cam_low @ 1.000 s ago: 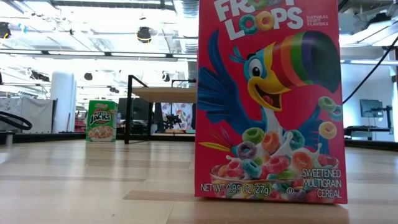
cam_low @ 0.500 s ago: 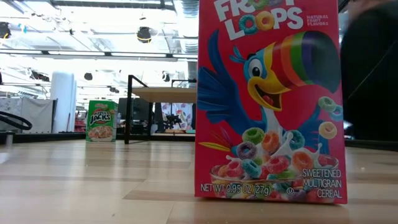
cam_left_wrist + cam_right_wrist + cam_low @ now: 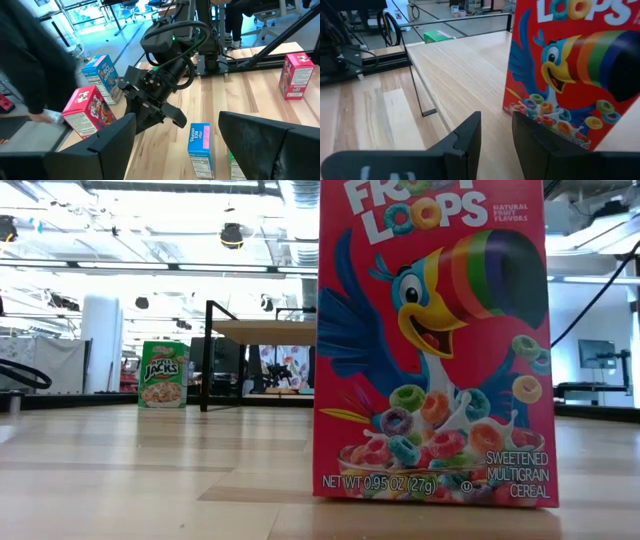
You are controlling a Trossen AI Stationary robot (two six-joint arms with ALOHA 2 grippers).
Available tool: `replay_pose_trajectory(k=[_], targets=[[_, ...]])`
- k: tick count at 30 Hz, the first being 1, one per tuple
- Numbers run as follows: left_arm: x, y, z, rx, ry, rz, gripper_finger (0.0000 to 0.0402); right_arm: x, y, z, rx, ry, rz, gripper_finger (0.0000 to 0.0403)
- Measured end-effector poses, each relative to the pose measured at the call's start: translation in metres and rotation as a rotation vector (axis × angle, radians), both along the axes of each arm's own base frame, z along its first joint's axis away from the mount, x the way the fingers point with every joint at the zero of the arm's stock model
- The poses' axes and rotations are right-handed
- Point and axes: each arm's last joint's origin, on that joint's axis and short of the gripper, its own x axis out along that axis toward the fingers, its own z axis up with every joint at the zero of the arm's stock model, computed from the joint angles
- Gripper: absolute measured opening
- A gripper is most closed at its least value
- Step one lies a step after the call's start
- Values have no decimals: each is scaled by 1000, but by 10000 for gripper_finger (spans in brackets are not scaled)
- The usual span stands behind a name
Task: Stack cereal on shelf
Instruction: Put the top red cereal box on the shelf
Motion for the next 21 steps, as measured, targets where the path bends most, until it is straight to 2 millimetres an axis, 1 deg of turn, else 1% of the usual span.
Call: replay_pose_trajectory(k=[10,17,19,21], targets=[[0,0,0,0,0,0,275,-2,-10,5,30,-76,-40,134],[0,0,0,0,0,0,275,-2,-9,5,42,-83,-42,134],[0,0,0,0,0,0,275,-1,-6,5,66,-96,-28,134],[0,0,0,0,0,0,275,2,1,4,86,-104,6,134]])
